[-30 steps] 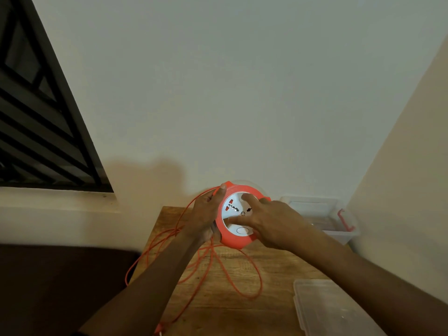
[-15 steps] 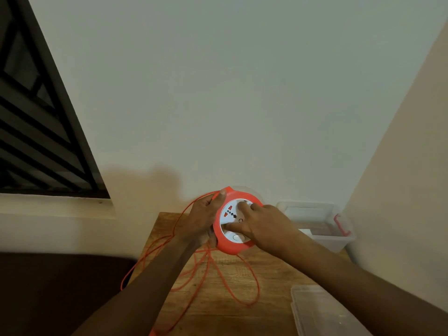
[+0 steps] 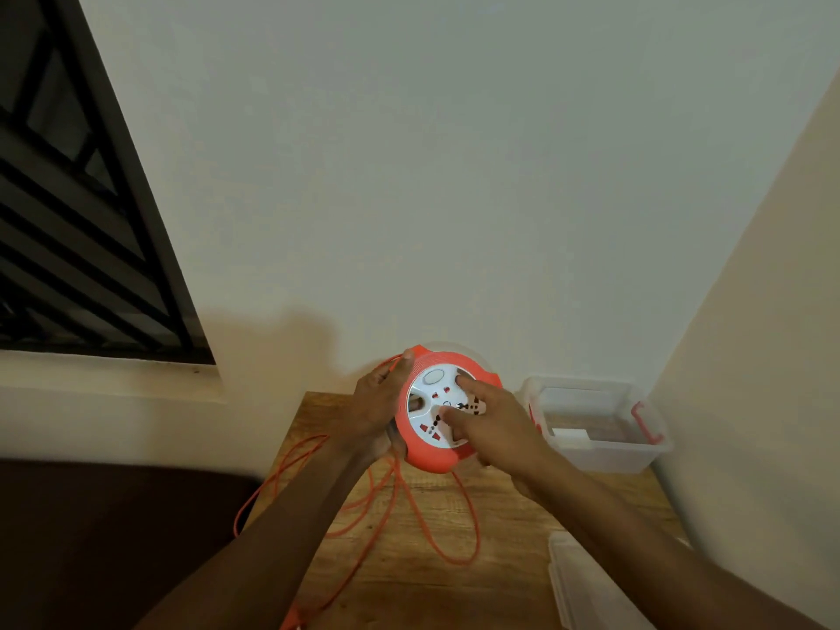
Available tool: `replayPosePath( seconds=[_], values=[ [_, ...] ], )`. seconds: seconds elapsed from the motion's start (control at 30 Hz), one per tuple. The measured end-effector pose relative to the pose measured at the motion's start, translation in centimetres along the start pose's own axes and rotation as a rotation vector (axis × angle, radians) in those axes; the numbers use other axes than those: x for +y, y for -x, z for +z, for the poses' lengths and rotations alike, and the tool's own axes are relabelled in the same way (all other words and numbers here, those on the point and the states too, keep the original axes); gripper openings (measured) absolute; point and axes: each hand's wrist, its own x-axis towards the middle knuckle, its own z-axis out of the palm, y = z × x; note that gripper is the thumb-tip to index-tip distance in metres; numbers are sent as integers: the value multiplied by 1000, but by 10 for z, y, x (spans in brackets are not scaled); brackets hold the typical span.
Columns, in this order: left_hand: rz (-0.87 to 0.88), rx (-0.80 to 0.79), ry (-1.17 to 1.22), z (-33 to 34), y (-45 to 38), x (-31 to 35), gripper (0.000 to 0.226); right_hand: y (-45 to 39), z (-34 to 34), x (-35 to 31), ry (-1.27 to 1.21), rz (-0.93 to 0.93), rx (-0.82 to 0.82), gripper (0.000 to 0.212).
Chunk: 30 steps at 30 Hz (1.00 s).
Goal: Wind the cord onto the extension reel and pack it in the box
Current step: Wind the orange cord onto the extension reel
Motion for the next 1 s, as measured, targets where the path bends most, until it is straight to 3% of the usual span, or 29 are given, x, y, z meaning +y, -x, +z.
replayPosePath(
  seconds=[0.03, 0.1, 0.17, 0.27, 0.33, 0.53, 0.67, 0.9, 1.0],
  values=[
    [8, 3, 1, -2, 0, 0, 49, 4, 3, -1, -105, 65, -48, 77],
    [26, 0, 2, -4, -1, 0, 47, 9, 7, -1, -33, 34, -91, 88],
    [28, -10, 17, -3, -1, 3, 46, 10, 5, -2, 274, -161, -50, 79],
    [30, -28, -3, -3, -3, 6, 47, 6, -8, -5, 888, -548, 111, 47],
    [35, -23, -37, -3, -3, 7, 42, 5, -15, -7, 1055, -710, 72, 39],
    [7, -50, -73, 3, 2, 5, 46, 5, -18, -7, 1286, -705, 32, 76],
    [7, -17, -85, 7, 3, 4, 43, 6, -13, -5, 1295, -646, 86, 75],
    [40, -14, -105, 14, 9, 7, 34, -2, -16, -8, 1338, -763, 52, 67],
    [97, -7, -124, 17, 11, 9, 24, -3, -17, -4, 1232, -764, 176, 64]
  ],
)
